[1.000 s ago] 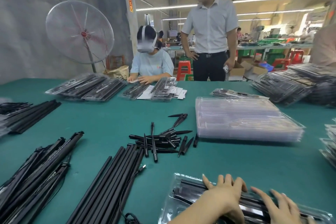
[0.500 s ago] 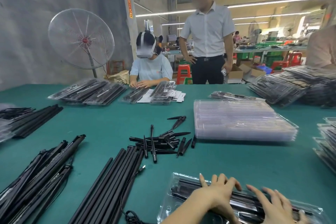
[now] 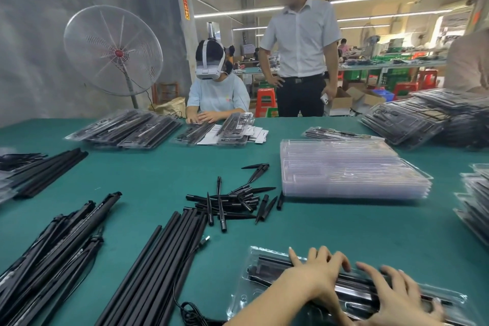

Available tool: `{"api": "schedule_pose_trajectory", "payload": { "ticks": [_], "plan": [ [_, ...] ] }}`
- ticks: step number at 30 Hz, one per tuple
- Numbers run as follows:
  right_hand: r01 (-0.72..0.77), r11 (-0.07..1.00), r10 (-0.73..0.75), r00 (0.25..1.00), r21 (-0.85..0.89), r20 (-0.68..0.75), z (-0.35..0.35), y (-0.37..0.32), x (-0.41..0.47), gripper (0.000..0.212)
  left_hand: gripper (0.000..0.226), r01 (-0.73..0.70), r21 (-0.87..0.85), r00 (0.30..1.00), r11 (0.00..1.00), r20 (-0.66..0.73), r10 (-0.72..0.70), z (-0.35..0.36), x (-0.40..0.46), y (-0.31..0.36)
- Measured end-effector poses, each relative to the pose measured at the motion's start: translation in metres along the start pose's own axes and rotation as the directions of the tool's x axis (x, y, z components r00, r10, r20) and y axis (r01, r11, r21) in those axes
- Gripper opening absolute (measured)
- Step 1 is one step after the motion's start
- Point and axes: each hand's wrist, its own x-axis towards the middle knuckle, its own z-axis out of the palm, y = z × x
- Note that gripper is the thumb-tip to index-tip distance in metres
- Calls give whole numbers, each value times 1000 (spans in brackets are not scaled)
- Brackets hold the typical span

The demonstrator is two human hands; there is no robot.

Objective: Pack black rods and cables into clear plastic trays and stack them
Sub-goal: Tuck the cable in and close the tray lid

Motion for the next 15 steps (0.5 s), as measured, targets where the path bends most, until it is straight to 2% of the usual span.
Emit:
{"api": "schedule_pose_trajectory", "payload": {
  "ticks": [5,10,15],
  "plan": [
    [11,997,2,986,-76,169,-8,1,13,120,87,13,41,1000,999,2,-13,-2,-1,6],
    [137,943,-62,968,-304,243,-6,0,31,124,96,26,91,1000,996,-7,-26,0,-1,10],
    [93,945,19,941,-315,337,0,6,43,128,106,30,116,999,993,-17,-28,6,7,16]
  ]
}}
